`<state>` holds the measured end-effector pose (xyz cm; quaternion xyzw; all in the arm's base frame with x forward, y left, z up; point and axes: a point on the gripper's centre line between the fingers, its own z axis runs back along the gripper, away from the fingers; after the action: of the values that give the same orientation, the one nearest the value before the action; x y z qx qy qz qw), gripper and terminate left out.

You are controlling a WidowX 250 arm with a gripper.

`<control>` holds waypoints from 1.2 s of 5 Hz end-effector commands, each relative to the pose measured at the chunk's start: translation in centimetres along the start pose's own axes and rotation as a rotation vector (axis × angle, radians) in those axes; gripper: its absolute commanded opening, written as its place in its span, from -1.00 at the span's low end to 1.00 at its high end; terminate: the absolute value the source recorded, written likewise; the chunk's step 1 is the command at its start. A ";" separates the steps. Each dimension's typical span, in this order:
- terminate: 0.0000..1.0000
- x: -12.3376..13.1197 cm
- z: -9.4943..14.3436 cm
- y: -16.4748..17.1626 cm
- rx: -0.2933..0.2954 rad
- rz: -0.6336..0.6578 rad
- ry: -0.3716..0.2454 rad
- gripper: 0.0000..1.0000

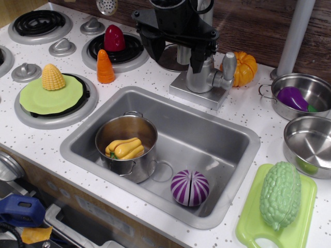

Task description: Turn faucet front to left

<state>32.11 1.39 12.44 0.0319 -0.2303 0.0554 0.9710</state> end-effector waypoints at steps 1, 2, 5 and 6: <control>-1.00 1.5 1.3 0.9 0.002 0.022 -0.086 1.00; -1.00 2.0 1.3 1.6 0.000 0.051 -0.119 1.00; -1.00 2.8 0.3 5.5 -0.005 0.024 -0.116 -1.00; -1.00 3.0 -0.7 7.4 -0.007 -0.037 -0.127 -1.00</control>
<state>35.03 8.98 12.16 0.0185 -0.2829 0.0148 0.9589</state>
